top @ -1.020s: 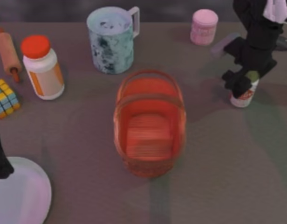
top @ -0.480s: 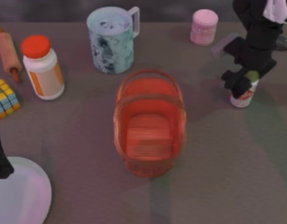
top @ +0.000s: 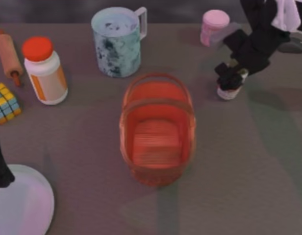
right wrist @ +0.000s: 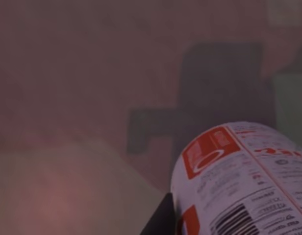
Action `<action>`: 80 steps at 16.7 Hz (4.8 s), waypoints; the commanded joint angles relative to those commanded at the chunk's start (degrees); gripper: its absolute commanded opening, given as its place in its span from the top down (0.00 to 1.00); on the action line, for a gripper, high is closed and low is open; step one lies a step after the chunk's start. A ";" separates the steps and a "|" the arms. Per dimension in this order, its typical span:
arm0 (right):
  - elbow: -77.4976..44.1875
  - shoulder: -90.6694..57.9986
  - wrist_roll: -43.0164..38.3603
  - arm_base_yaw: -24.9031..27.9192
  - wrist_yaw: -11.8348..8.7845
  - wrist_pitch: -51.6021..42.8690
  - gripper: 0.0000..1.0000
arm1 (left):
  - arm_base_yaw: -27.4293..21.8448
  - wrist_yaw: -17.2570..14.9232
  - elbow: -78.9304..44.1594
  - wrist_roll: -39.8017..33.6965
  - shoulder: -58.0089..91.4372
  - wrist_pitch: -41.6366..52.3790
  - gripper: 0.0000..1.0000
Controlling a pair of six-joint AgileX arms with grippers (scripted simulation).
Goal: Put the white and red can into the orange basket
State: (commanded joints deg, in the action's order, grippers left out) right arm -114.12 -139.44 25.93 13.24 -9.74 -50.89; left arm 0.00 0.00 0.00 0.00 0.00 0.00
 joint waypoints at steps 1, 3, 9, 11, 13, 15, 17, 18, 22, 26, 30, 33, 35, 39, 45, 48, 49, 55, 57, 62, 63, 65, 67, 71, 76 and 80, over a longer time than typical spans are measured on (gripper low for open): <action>1.60 0.68 -1.14 0.27 -2.30 4.09 1.00 | 0.00 0.00 0.00 0.00 0.00 0.00 0.00; 5.20 2.27 -3.67 0.86 -7.34 13.11 1.00 | 0.00 0.00 0.00 0.00 0.00 0.00 0.00; 18.42 8.62 -12.46 2.92 -24.61 44.35 1.00 | 0.00 0.00 0.00 0.00 0.00 0.00 0.00; 23.26 11.12 -15.54 3.60 -30.50 55.12 1.00 | 0.00 0.00 0.00 0.00 0.00 0.00 0.00; 28.01 13.67 -18.51 4.26 -36.14 65.58 1.00 | 0.00 0.00 0.00 0.00 0.00 0.00 0.00; 32.48 16.16 -21.25 4.85 -41.34 75.39 1.00 | 0.00 0.00 0.00 0.00 0.00 0.00 0.00; 36.47 18.48 -23.66 5.37 -45.88 84.08 1.00 | 0.00 0.00 0.00 0.00 0.00 0.00 0.00; 38.22 19.52 -24.70 5.59 -47.84 87.85 1.00 | 0.00 0.00 0.00 0.00 0.00 0.00 0.00; 42.88 22.34 -27.44 6.16 -52.98 97.46 1.00 | 0.00 0.00 0.00 0.00 0.00 0.00 0.00; 43.49 22.72 -27.80 6.24 -53.66 98.68 1.00 | 0.00 0.00 0.00 0.00 0.00 0.00 0.00; 43.50 21.56 -27.83 6.07 -53.77 99.52 1.00 | 0.00 0.00 0.00 0.00 0.00 0.00 0.00; 44.62 16.68 -27.73 6.19 -53.76 105.38 1.00 | 0.00 0.00 0.00 0.00 0.00 0.00 0.00; 45.81 12.74 -27.65 6.31 -53.66 111.35 1.00 | 0.00 0.00 0.00 0.00 0.00 0.00 0.00; 47.56 7.91 -27.54 6.49 -53.43 117.13 1.00 | 0.00 0.00 0.00 0.00 0.00 0.00 0.00; 47.58 7.87 -27.54 6.49 -53.43 117.18 0.77 | 0.00 0.00 0.00 0.00 0.00 0.00 0.00; 47.58 7.87 -27.54 6.49 -53.43 117.18 0.55 | 0.00 0.00 0.00 0.00 0.00 0.00 0.00; 47.58 7.87 -27.54 6.49 -53.43 117.18 0.47 | 0.00 0.00 0.00 0.00 0.00 0.00 0.00; 47.58 7.87 -27.54 6.49 -53.43 117.18 0.02 | 0.00 0.00 0.00 0.00 0.00 0.00 0.00; 47.58 7.87 -27.54 6.49 -53.43 117.18 0.00 | 0.00 0.00 0.00 0.00 0.00 0.00 0.00; 47.58 7.87 -27.54 6.49 -53.43 117.18 0.00 | 0.00 0.00 0.00 0.00 0.00 0.00 0.00; 47.58 7.87 -27.54 6.49 -53.43 117.18 0.00 | 0.00 0.00 0.00 0.00 0.00 0.00 0.00; 47.55 7.90 -27.53 6.27 -53.41 117.16 0.00 | 0.00 0.00 0.00 0.00 0.00 0.00 0.00; 48.60 9.58 -27.35 6.07 -52.68 116.40 0.00 | -0.76 -0.26 -1.68 0.80 1.56 1.37 0.00; 54.81 19.39 -26.34 4.45 -47.92 111.84 0.00 | -4.83 -1.35 -11.39 5.73 10.94 9.47 0.00; 68.64 40.32 -24.57 0.51 -36.49 100.85 0.00 | -12.73 -2.52 -32.42 17.04 32.23 26.74 0.00; 81.78 61.51 -23.71 -3.16 -25.13 89.07 0.00 | -19.88 -2.85 -53.32 28.47 54.15 42.82 0.00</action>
State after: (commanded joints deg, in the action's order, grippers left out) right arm -32.34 -77.93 2.22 10.08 -34.87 38.18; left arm -19.88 -2.85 -53.32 28.47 54.15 42.82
